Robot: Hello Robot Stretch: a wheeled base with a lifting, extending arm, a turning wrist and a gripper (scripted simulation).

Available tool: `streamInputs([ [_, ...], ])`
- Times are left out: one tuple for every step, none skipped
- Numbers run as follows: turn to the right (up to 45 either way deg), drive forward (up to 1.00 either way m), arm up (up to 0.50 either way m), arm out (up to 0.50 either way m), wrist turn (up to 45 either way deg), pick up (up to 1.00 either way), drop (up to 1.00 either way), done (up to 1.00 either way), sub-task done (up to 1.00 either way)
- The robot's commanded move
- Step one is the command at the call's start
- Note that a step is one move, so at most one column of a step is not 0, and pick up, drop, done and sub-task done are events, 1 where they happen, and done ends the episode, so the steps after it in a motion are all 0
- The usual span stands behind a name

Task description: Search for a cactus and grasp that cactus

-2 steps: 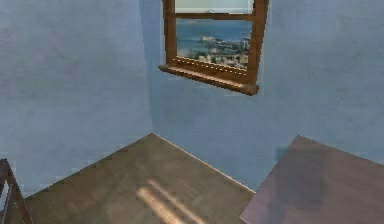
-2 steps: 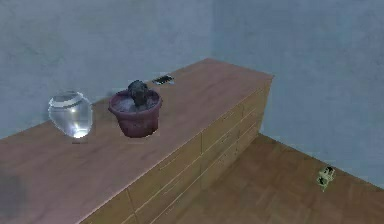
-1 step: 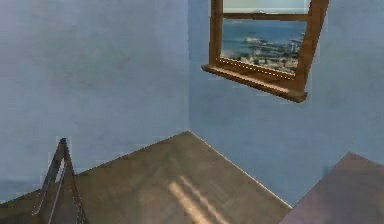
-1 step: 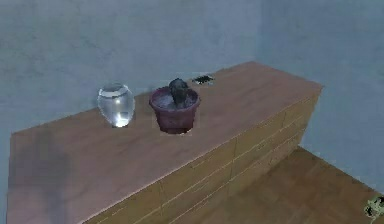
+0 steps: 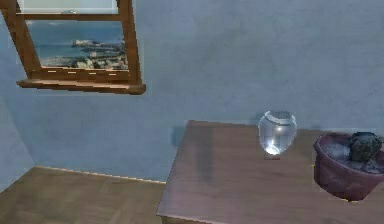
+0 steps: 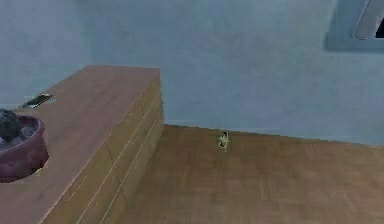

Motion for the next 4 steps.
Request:
streamInputs([
  [27.0, 0.0, 0.0, 0.0, 0.0, 0.0, 0.0, 0.0, 0.0],
  [0.0, 0.25, 0.0, 0.0, 0.0, 0.0, 0.0, 0.0, 0.0],
  [-45.0, 0.0, 0.0, 0.0, 0.0, 0.0, 0.0, 0.0, 0.0],
  [-21.0, 0.0, 0.0, 0.0, 0.0, 0.0, 0.0, 0.0, 0.0],
])
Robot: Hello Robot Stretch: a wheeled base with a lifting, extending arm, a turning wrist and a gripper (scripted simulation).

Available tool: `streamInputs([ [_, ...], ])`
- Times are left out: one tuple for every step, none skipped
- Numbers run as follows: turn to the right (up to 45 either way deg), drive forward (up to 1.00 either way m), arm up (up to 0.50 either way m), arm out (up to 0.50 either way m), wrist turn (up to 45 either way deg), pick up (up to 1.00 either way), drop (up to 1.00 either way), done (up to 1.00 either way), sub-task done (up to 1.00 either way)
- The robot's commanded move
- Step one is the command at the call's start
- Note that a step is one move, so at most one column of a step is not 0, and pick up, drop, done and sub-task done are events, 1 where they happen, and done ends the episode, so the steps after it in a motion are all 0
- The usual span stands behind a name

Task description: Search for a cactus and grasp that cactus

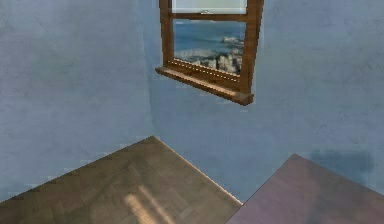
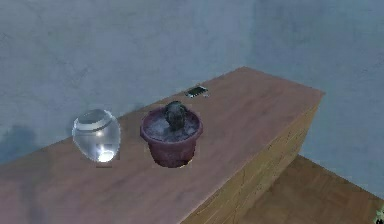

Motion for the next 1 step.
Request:
streamInputs([
  [0.0, 0.0, 0.5, 0.0, 0.0, 0.0, 0.0, 0.0, 0.0],
])
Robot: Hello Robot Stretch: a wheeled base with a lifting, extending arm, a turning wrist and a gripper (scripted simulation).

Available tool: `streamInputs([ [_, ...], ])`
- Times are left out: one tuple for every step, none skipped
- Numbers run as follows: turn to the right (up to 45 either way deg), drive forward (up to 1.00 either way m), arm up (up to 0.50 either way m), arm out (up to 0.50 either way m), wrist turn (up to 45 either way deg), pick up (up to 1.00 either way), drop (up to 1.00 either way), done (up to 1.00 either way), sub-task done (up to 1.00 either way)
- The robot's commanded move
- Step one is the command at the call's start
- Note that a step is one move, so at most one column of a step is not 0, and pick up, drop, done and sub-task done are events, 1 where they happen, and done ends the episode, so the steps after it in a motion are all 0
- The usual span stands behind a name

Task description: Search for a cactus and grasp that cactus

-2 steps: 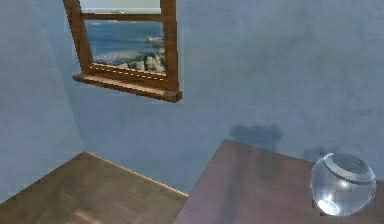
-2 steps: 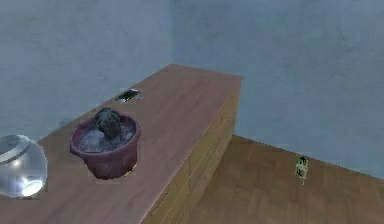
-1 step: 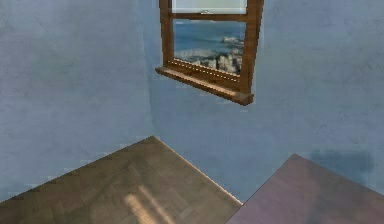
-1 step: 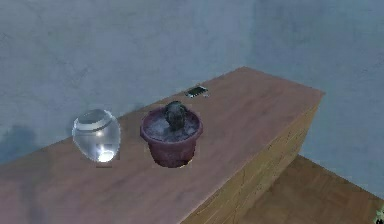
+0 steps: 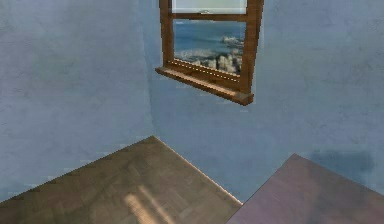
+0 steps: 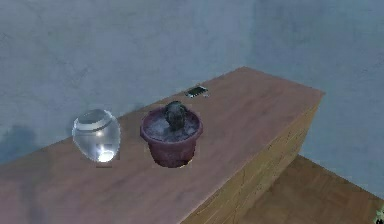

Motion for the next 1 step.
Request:
streamInputs([
  [0.0, 0.0, 0.38, 0.0, 0.0, 0.0, 0.0, 0.0, 0.0],
])
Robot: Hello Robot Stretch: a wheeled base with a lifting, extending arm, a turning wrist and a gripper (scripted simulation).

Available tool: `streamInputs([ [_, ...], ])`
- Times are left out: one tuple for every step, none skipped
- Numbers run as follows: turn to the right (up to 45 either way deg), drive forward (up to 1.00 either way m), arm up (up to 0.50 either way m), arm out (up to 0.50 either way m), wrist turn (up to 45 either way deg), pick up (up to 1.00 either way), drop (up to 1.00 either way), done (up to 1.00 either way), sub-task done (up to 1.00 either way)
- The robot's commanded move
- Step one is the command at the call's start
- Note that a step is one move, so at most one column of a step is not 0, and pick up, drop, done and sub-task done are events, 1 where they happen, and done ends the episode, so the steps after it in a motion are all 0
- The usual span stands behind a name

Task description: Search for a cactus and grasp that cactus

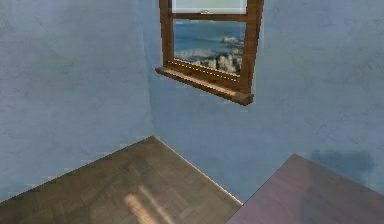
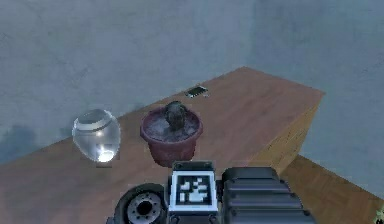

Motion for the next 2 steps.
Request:
streamInputs([
  [0.0, 0.0, 0.0, 0.28, 0.0, 0.0, 0.0, 0.0, 0.0],
  [0.0, 0.0, 0.0, 0.0, 45.0, 0.0, 0.0, 0.0, 0.0],
])
